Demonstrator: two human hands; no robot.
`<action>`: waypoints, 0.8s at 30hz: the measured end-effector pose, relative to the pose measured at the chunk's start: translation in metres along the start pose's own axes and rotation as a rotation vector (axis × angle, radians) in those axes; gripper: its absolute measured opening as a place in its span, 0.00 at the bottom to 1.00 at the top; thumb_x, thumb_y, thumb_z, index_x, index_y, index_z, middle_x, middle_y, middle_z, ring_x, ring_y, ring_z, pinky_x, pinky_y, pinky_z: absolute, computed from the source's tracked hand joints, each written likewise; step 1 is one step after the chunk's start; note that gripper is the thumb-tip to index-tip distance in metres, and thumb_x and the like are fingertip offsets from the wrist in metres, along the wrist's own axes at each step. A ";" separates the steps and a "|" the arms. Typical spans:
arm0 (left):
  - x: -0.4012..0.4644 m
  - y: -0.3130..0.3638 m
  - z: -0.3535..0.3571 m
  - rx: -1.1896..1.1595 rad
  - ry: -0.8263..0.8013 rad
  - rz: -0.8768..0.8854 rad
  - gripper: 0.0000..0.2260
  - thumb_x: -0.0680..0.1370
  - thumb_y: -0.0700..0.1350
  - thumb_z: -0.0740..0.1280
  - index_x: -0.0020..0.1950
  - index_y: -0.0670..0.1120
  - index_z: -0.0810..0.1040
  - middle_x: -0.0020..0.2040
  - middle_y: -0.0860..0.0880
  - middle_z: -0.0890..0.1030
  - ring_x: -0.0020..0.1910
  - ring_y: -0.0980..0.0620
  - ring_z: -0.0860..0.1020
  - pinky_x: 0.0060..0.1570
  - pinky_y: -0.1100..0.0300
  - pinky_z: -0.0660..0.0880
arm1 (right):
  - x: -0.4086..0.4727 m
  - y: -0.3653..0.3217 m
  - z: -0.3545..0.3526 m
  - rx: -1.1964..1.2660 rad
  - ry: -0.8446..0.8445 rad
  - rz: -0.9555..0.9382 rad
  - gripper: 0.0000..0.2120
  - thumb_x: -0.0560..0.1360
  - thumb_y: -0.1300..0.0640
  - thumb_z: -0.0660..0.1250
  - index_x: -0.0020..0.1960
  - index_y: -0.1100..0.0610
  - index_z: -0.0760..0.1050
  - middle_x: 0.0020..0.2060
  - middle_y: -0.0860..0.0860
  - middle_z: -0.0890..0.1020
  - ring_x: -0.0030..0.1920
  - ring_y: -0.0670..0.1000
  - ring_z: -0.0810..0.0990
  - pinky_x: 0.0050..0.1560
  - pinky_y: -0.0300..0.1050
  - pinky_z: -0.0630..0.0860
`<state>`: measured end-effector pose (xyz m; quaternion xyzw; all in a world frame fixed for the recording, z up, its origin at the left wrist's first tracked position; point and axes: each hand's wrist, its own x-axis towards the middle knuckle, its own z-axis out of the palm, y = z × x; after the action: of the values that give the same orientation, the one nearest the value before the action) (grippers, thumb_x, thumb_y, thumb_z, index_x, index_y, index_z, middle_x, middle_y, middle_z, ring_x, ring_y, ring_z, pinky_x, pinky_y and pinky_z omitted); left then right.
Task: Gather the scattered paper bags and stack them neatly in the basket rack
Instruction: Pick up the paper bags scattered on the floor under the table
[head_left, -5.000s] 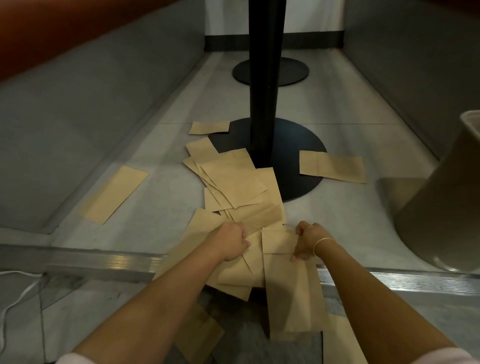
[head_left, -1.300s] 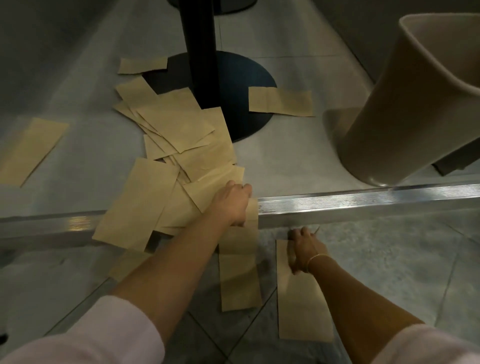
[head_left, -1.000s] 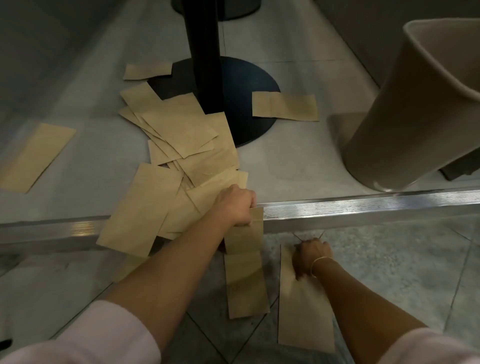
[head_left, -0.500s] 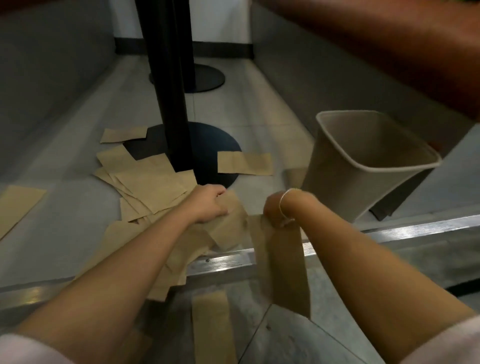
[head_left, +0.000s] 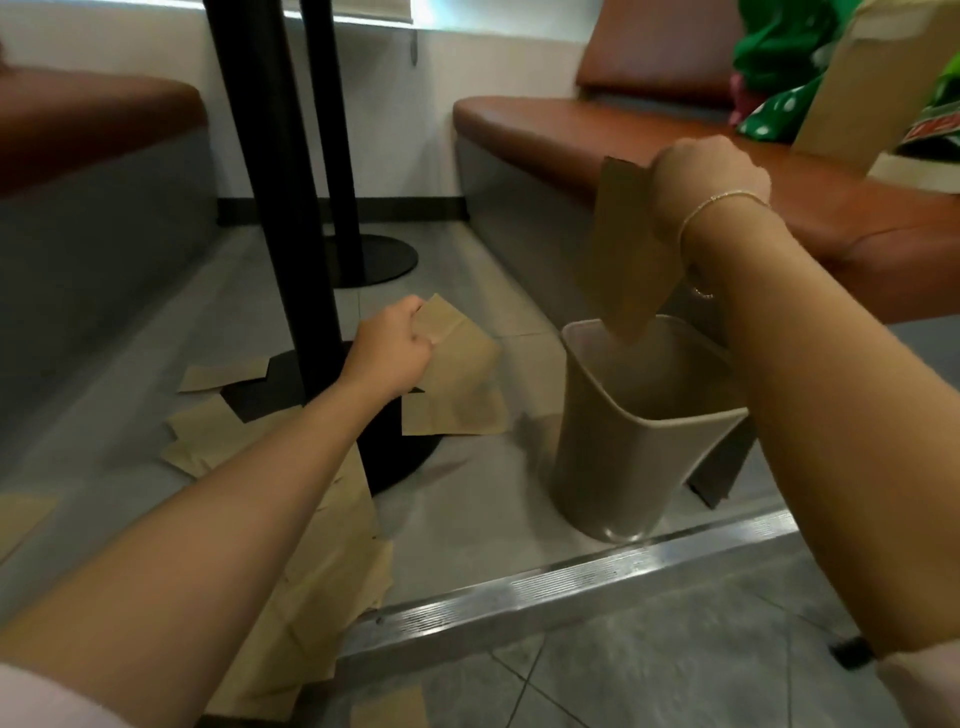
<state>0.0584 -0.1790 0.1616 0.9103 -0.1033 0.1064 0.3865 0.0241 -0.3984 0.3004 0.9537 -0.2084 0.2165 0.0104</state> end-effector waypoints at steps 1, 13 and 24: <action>0.001 0.005 0.002 -0.019 0.027 0.004 0.08 0.78 0.40 0.62 0.57 0.45 0.75 0.46 0.48 0.76 0.45 0.50 0.73 0.41 0.59 0.70 | 0.001 0.006 -0.001 -0.010 0.005 0.026 0.17 0.78 0.66 0.55 0.65 0.64 0.70 0.63 0.63 0.73 0.63 0.64 0.72 0.61 0.55 0.69; 0.002 0.049 0.017 -0.328 0.003 0.149 0.06 0.76 0.43 0.68 0.50 0.51 0.74 0.40 0.60 0.76 0.43 0.59 0.76 0.45 0.64 0.74 | -0.027 0.003 0.044 0.349 -0.510 -0.370 0.26 0.70 0.53 0.72 0.66 0.48 0.70 0.62 0.51 0.75 0.62 0.53 0.73 0.60 0.43 0.68; -0.006 0.003 0.025 -0.245 -0.082 -0.105 0.21 0.75 0.46 0.70 0.66 0.48 0.69 0.59 0.52 0.73 0.54 0.54 0.73 0.52 0.62 0.69 | -0.009 0.018 0.061 0.285 -0.108 -0.016 0.14 0.76 0.63 0.59 0.60 0.58 0.75 0.58 0.61 0.77 0.59 0.64 0.74 0.59 0.53 0.72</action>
<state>0.0551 -0.1986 0.1451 0.8642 -0.0835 0.0352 0.4950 0.0345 -0.4183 0.2403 0.9575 -0.1680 0.1921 -0.1346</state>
